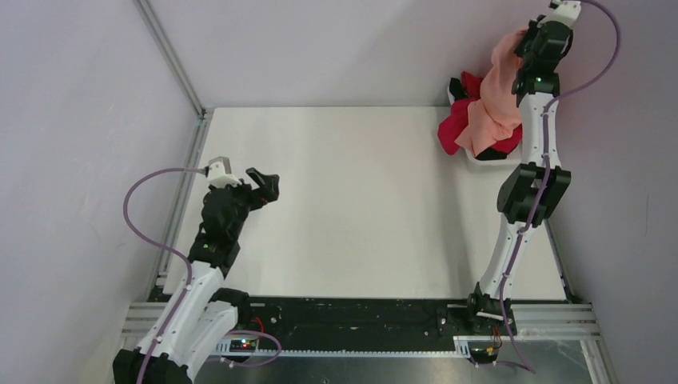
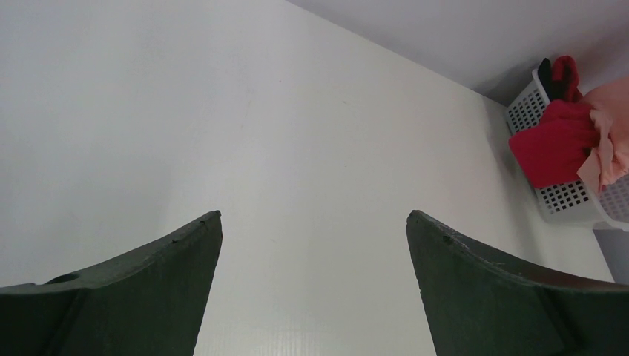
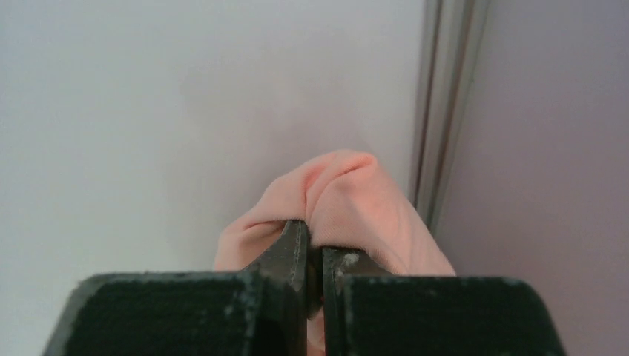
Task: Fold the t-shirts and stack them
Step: Move the tshirt to the center of the board
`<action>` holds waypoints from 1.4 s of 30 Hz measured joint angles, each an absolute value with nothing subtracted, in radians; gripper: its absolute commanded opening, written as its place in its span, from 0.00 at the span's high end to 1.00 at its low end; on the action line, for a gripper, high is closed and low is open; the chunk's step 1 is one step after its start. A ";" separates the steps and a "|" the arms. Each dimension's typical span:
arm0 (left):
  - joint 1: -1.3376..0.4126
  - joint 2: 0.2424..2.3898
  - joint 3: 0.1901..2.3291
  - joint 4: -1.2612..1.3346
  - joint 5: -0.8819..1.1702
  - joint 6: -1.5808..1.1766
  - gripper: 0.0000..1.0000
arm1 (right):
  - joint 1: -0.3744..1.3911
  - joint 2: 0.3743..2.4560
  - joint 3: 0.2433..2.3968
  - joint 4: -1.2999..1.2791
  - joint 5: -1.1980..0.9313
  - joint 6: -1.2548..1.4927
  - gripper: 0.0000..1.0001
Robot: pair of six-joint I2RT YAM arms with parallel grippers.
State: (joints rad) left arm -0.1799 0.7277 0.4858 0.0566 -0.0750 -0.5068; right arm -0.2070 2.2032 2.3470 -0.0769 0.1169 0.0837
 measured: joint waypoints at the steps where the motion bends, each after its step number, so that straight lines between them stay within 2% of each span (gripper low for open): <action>1: -0.180 0.728 0.486 0.057 -0.075 -0.508 0.02 | -0.203 2.205 2.357 -0.083 0.114 0.086 1.00; 8: -0.180 0.705 0.486 0.056 -0.070 -0.515 0.02 | -0.112 2.054 2.375 -0.131 0.021 0.115 1.00; 17: -0.180 0.594 0.486 0.002 -0.068 -0.542 0.02 | 0.166 1.702 2.314 -0.191 -0.167 0.221 1.00; 20: -0.180 0.559 0.486 -0.052 -0.076 -0.559 0.02 | 0.282 1.622 2.254 -0.190 -0.167 0.223 1.00; 25: -0.180 0.479 0.486 -0.160 -0.091 -0.602 0.02 | 0.487 1.512 2.010 -0.168 -0.069 0.191 1.00; 29: -0.180 0.399 0.486 -0.242 -0.113 -0.639 0.02 | 0.535 1.447 1.696 -0.160 0.067 0.212 1.00; 31: -0.180 0.372 0.486 -0.263 -0.122 -0.660 0.02 | 0.538 1.420 1.484 -0.135 0.176 0.262 0.85; 32: -0.180 0.368 0.486 -0.273 -0.125 -0.670 0.02 | 0.534 1.417 1.397 -0.140 0.226 0.287 0.53; 33: -0.180 0.370 0.485 -0.279 -0.125 -0.680 0.02 | 0.527 1.422 1.314 -0.162 0.273 0.322 0.34; 34: -0.180 0.374 0.481 -0.286 -0.122 -0.688 0.02 | 0.518 1.433 1.252 -0.194 0.312 0.352 0.09; 36: -0.180 0.400 0.469 -0.298 -0.109 -0.709 0.02 | 0.489 1.473 1.154 -0.281 0.385 0.410 0.02; 42: -0.199 0.580 0.432 -0.316 -0.016 -0.743 0.02 | 0.496 1.454 1.036 -0.407 0.547 0.473 0.01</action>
